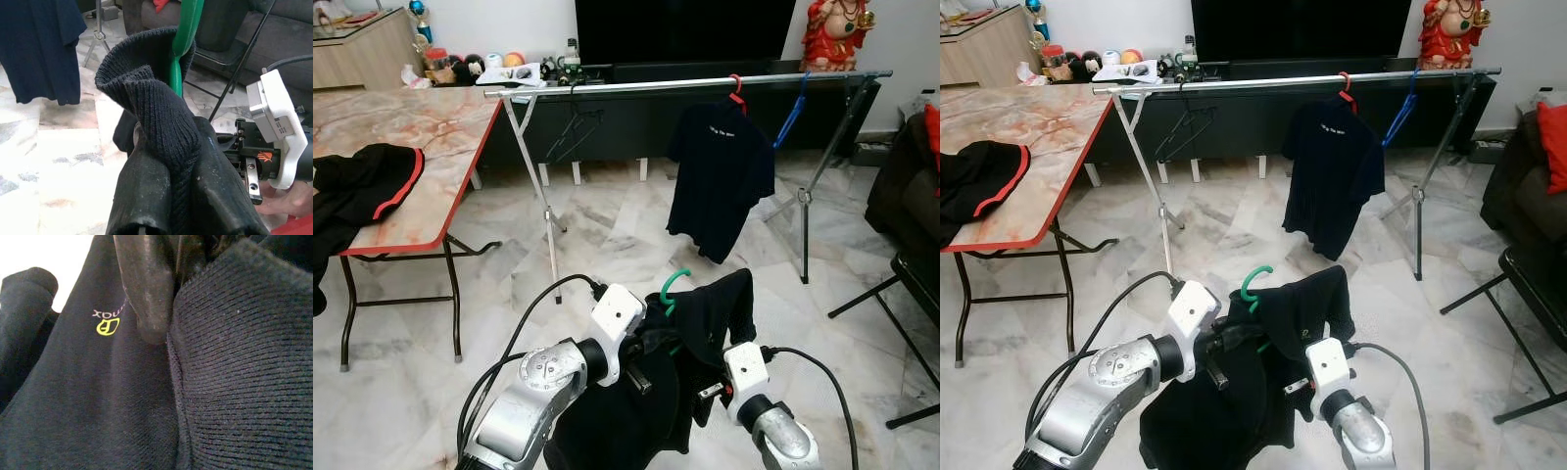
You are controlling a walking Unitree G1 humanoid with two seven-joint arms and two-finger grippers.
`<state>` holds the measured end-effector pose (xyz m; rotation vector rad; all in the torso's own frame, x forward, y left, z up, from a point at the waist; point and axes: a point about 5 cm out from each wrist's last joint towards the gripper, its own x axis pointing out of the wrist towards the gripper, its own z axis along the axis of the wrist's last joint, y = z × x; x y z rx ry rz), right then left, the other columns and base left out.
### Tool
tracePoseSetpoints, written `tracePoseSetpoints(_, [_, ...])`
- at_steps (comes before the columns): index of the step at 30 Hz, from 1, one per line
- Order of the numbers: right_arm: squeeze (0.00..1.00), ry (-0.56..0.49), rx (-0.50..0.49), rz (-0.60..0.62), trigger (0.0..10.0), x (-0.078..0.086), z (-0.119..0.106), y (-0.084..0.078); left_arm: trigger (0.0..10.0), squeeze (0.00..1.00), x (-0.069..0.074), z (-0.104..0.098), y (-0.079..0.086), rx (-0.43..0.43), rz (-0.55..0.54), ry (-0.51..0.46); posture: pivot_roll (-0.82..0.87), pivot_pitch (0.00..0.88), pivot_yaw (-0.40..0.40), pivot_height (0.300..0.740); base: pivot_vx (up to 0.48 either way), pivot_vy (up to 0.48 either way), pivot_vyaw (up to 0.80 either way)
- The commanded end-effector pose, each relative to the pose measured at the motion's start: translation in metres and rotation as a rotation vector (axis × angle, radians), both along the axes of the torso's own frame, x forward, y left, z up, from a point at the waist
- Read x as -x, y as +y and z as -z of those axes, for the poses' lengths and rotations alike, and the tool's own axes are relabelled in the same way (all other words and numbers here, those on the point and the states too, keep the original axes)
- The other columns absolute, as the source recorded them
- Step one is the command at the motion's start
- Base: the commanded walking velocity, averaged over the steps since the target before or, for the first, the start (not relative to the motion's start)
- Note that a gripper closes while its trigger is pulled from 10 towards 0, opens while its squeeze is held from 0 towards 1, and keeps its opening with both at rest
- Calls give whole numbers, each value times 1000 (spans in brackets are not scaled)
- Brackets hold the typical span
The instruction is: Hang hanger
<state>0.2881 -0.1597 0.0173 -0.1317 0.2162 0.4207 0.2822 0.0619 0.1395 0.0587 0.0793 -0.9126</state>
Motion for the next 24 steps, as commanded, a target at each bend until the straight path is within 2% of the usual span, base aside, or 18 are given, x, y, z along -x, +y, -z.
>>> tracePoseSetpoints(1, [0, 24, -1, -3, 0, 2, 4, 2, 10000, 0, 4, -9, -1, 12, 17, -34, 63, 64, 19, 740, 0, 0, 0])
tracePoseSetpoints(7, [0, 25, 2, -4, 0, 2, 4, 3, 10000, 0, 4, -5, 5, -10, 8, -29, 66, 69, 16, 740, 0, 0, 0])
tracePoseSetpoints(8, [0, 24, 5, -3, 0, 1, 3, 2, 10000, 0, 4, 0, 10, -70, 12, -46, 66, 71, 15, 740, 0, 0, 0])
tracePoseSetpoints(9, [0, 24, 5, -3, 0, 1, 3, 2, 10000, 0, 4, 0, 10, -70, 12, -46, 66, 71, 15, 740, 0, 0, 0])
tracePoseSetpoints(10, [0, 25, 7, -2, 0, 1, 3, 2, 10000, 0, 3, 5, 16, -125, 14, -59, 66, 72, 16, 740, 0, 0, 0])
tracePoseSetpoints(13, [0, 26, 11, -2, 0, 1, 3, 2, 10000, 0, 1, 11, 26, -183, 5, -70, 65, 72, 16, 740, 0, 0, 0])
tracePoseSetpoints(15, [0, 27, 13, -3, 0, 1, 3, 1, 10000, 0, 0, 12, 30, -191, -7, -68, 65, 72, 16, 740, 0, 0, 0])
tracePoseSetpoints(18, [0, 30, 18, -2, 0, 1, 4, 1, 10000, 0, -4, 20, 48, -315, -35, -90, 66, 74, 17, 740, 0, 0, 0])
tracePoseSetpoints(21, [0, 35, 23, -1, 0, 1, 5, 0, 10000, 0, -4, 29, 64, -473, -14, -134, 66, 74, 17, 740, 0, 0, 0])
tracePoseSetpoints(24, [0, 39, 28, -1, 0, 2, 5, -1, 10000, 0, -1, 33, 75, -553, 35, -162, 66, 74, 17, 740, 0, 0, 0])
